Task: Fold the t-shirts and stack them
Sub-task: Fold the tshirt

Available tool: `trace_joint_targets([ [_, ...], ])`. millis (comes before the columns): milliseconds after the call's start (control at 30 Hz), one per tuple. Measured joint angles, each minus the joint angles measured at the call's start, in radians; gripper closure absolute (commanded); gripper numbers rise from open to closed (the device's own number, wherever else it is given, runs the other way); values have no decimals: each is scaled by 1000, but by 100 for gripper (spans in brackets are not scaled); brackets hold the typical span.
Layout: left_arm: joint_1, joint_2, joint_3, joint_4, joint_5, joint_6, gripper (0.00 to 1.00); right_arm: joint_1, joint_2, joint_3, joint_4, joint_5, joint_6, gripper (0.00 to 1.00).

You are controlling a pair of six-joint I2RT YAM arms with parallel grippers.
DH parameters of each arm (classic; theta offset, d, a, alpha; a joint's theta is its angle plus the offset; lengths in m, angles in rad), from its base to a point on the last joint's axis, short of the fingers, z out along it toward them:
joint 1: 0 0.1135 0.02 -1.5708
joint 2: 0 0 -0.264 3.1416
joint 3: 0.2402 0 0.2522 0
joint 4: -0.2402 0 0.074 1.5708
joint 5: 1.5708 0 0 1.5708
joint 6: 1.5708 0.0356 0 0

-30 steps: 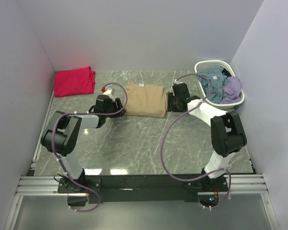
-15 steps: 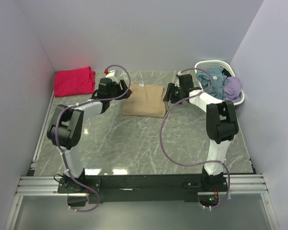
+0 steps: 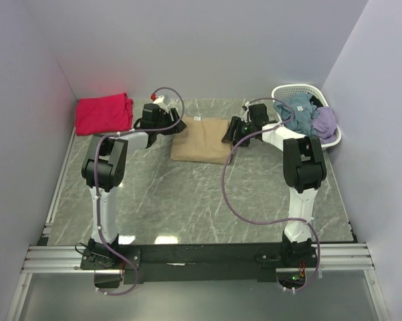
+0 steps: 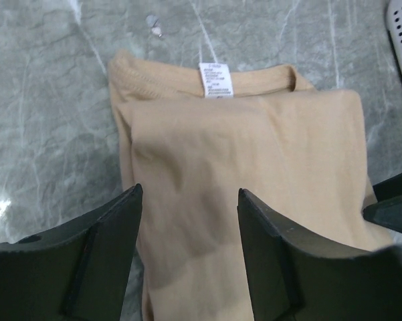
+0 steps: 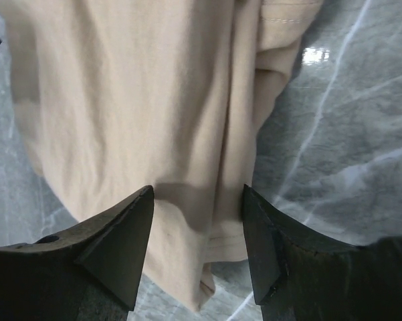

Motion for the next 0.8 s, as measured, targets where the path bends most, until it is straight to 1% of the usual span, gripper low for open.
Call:
trace_joint_targets([
  [200, 0, 23, 33, -2, 26, 0, 36, 0, 0, -9, 22, -51, 15, 41],
  [300, 0, 34, 33, -7, 34, 0, 36, 0, 1, -23, 43, -84, 26, 49],
  [333, 0, 37, 33, -8, 36, 0, 36, -1, 2, -27, 50, -100, 34, 53],
  [400, 0, 38, 33, -12, 40, 0, 37, -1, 9, -35, 70, -135, 48, 59],
  [467, 0, 38, 33, -10, 45, -1, 36, -1, 24, -41, 98, -182, 71, 68],
  [500, 0, 38, 33, -10, 49, -3, 37, -1, 39, -44, 121, -211, 92, 76],
  [533, 0, 38, 33, -10, 51, -7, 37, -1, 51, -49, 145, -239, 108, 86],
  [567, 0, 38, 33, -10, 53, -8, 37, -2, 61, -56, 168, -263, 124, 87],
  [600, 0, 39, 33, -10, 57, -11, 37, -3, 72, -74, 208, -293, 159, 87],
  [633, 0, 39, 33, -10, 59, -12, 37, -4, 81, -92, 240, -323, 188, 95],
  [667, 0, 39, 33, -9, 61, -15, 37, -5, 87, -107, 275, -349, 222, 98],
  [733, 0, 39, 33, -9, 67, -17, 37, -9, 105, -145, 389, -410, 310, 99],
  [800, 0, 39, 33, -7, 70, -18, 37, -16, 138, -187, 565, -473, 443, 100],
])
